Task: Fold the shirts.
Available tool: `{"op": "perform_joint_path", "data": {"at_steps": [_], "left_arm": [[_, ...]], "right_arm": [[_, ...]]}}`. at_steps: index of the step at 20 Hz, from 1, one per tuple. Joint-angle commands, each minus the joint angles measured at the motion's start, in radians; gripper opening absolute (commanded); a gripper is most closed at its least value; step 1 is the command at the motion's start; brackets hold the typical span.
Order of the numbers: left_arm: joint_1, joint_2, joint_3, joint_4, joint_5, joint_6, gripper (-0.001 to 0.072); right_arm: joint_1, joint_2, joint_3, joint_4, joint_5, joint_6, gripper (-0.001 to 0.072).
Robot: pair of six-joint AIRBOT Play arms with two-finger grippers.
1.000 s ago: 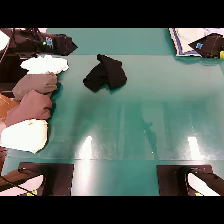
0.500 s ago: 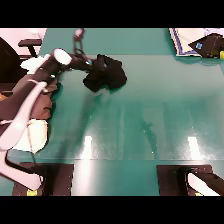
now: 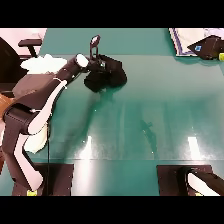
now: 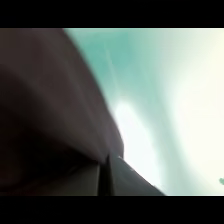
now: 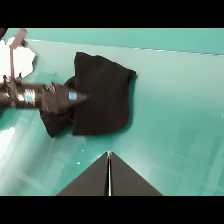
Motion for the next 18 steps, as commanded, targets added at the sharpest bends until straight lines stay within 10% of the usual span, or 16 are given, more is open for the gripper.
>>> {"op": "perform_joint_path", "data": {"at_steps": [1,10,16,17,18], "left_arm": [[0.043,0.048,0.120,0.019,-0.079,0.015,0.0022],[0.005,0.542,0.206,0.275,-0.336,0.109,0.0022],[-0.237,0.555,-0.030,0.298,-0.467,0.107,0.0025],[-0.262,0.549,-0.096,0.297,-0.456,0.088,0.0150],[-0.279,0.546,-0.163,0.297,-0.431,0.068,0.0538]], "right_arm": [[0.001,0.015,0.000,0.000,-0.018,0.000,0.0018],[-0.003,0.132,0.003,-0.003,-0.065,0.000,0.0018],[-0.013,0.139,0.011,-0.007,-0.057,0.001,0.0018],[-0.025,0.139,0.011,-0.006,-0.055,0.001,0.0018],[-0.036,0.139,0.011,-0.006,-0.051,0.002,0.0018]]}}
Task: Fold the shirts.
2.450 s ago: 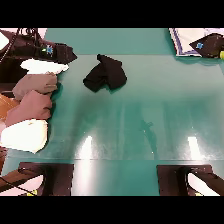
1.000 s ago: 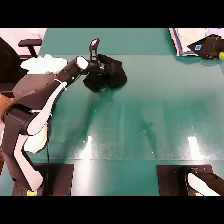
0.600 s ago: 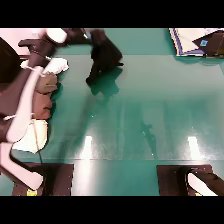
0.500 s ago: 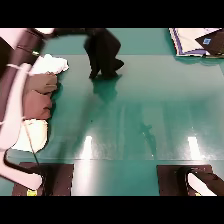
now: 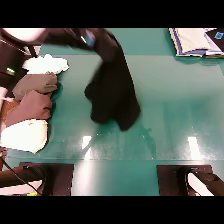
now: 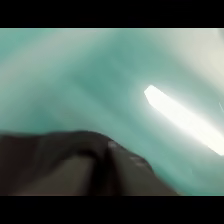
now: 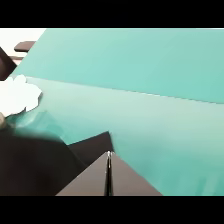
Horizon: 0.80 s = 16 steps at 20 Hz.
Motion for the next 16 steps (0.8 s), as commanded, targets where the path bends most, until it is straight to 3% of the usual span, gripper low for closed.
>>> {"op": "perform_joint_path", "data": {"at_steps": [1,4,7,11,16], "left_arm": [[-0.081,0.002,-0.202,0.018,0.023,-0.057,0.0612],[0.011,0.011,-0.228,0.023,0.037,-0.073,0.0605],[0.203,0.000,-0.245,0.026,0.005,-0.122,0.0604],[0.411,-0.055,-0.419,0.018,0.043,-0.171,0.0604],[0.467,-0.253,-0.482,-0.047,0.047,-0.164,0.0605]], "right_arm": [[-0.031,0.003,0.002,0.001,0.014,0.019,0.0018],[-0.057,0.003,0.002,0.002,0.025,0.050,0.0018],[-0.056,0.003,0.001,0.005,0.026,0.050,0.0018],[-0.056,0.002,0.001,0.006,0.032,0.050,0.0018],[-0.056,0.002,0.000,0.006,0.055,0.050,0.0018]]}}
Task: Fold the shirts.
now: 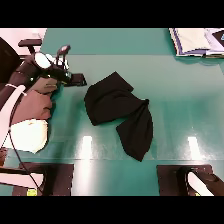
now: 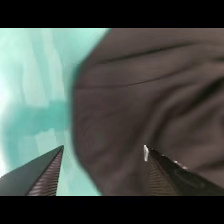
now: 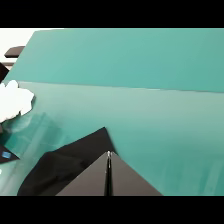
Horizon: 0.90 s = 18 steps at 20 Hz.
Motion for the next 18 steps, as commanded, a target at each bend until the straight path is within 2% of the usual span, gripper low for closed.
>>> {"op": "perform_joint_path", "data": {"at_steps": [1,8,9,10,11,14,17,18], "left_arm": [[0.042,-0.119,-0.034,-0.081,0.012,0.012,0.0605],[-0.003,-0.180,-0.033,-0.180,0.025,0.075,0.0602],[-0.006,-0.180,-0.031,-0.196,0.037,0.074,0.0479],[-0.006,-0.180,-0.016,-0.198,0.036,0.074,0.0189],[-0.001,-0.180,0.011,-0.198,0.021,0.075,0.0022],[0.009,-0.180,0.139,-0.172,-0.037,0.076,0.0023],[0.008,-0.180,0.280,-0.156,-0.078,0.085,0.0023],[0.008,-0.180,0.314,-0.156,-0.083,0.089,0.0024]], "right_arm": [[-0.001,-0.001,0.000,0.001,0.027,0.001,0.0018],[-0.001,0.000,-0.077,0.000,0.028,0.023,0.0018],[-0.001,0.000,-0.098,-0.005,0.031,0.023,0.0018],[-0.002,0.000,-0.124,-0.010,0.053,0.023,0.0018],[-0.006,0.000,-0.150,-0.028,0.084,0.023,0.0018],[-0.010,0.001,-0.290,-0.121,0.197,0.083,0.0018],[-0.036,0.000,-0.487,-0.138,0.255,0.091,0.0027],[-0.049,0.000,-0.571,-0.137,0.256,0.111,0.0236]]}}
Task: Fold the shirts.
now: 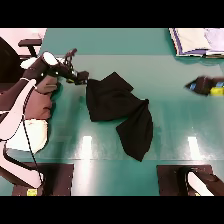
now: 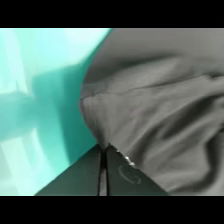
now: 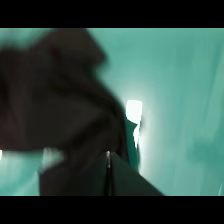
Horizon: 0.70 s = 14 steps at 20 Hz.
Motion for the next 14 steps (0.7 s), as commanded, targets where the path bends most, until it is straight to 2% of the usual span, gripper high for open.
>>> {"op": "perform_joint_path", "data": {"at_steps": [1,2,4,6,10,12,14], "left_arm": [[0.001,-0.001,0.135,0.010,-0.037,0.018,0.0024],[0.001,-0.001,0.153,0.009,-0.037,0.018,0.0023],[0.001,-0.001,0.163,0.006,-0.035,0.017,0.0024],[0.001,-0.001,0.163,0.006,-0.036,0.017,0.0023],[0.001,-0.001,0.163,0.005,-0.043,0.016,0.0023],[0.001,-0.001,0.163,0.006,-0.059,0.017,0.0023],[0.001,0.004,0.165,0.008,-0.070,0.016,0.0023]], "right_arm": [[-0.029,0.000,-0.255,-0.022,0.061,0.055,0.0548],[-0.027,0.000,-0.341,-0.018,0.053,0.057,0.0571],[-0.001,0.000,-0.492,0.050,-0.006,0.056,0.0490],[0.064,0.000,-0.599,0.134,-0.114,0.056,0.0490],[0.197,-0.104,-0.665,0.230,-0.268,0.053,0.0481],[0.250,-0.175,-0.635,0.238,-0.315,0.034,0.0378],[0.287,-0.226,-0.575,0.227,-0.336,-0.001,0.0089]]}}
